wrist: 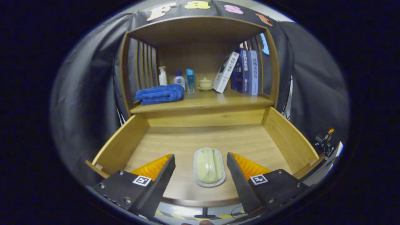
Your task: Pull open the drawer, take out the items inside it, and place them on the countertop above the cabinet.
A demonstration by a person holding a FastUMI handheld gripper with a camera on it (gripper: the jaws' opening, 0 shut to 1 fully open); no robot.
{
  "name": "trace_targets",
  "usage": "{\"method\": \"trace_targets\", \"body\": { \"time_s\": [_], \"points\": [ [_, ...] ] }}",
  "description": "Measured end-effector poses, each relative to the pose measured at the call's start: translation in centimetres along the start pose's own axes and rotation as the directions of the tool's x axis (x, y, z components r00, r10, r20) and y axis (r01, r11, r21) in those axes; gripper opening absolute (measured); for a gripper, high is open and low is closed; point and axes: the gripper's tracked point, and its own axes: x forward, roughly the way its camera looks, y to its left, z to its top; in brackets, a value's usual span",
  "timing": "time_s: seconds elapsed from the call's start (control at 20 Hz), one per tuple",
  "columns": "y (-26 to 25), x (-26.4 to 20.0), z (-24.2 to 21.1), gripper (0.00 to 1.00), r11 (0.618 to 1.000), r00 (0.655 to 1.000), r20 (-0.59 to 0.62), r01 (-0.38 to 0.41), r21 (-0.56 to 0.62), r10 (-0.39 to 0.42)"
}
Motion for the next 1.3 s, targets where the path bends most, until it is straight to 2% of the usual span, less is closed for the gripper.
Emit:
{"method": "trace_targets", "body": {
  "time_s": [0.2, 0.25, 0.4, 0.45, 0.5, 0.6, 0.8, 1.05, 1.15, 1.3],
  "points": [
    [-0.2, 3.2, -2.2, 0.98, 1.0, 0.985, -0.169, -0.012, 0.017, 0.014],
    [-0.1, 3.9, -2.9, 0.91, 0.999, 0.977, -0.213, -0.022, 0.04, 0.03],
    [-0.5, 4.5, -3.8, 0.69, 0.997, 0.965, -0.261, 0.012, 0.077, 0.009],
    [-0.9, 5.2, -4.5, 0.68, 0.999, 0.963, -0.268, 0.029, 0.046, -0.016],
    [-1.1, 4.6, -4.4, 0.52, 0.999, 0.965, -0.262, 0.035, 0.034, -0.025],
    [-0.9, 4.6, -3.3, 0.19, 0.999, 0.985, -0.172, 0.031, 0.035, -0.024],
    [-0.5, 3.3, -0.3, 0.19, 1.0, 0.999, -0.046, 0.013, 0.02, -0.012],
    [0.1, 1.4, 4.8, 0.19, 1.0, 0.998, 0.068, -0.005, 0.012, 0.004],
    [0.0, 1.6, 4.8, 0.19, 0.999, 0.999, 0.046, 0.006, -0.047, -0.004],
    [0.3, 2.1, 1.6, 0.19, 0.994, 0.995, -0.102, -0.022, -0.11, 0.011]
  ]
}}
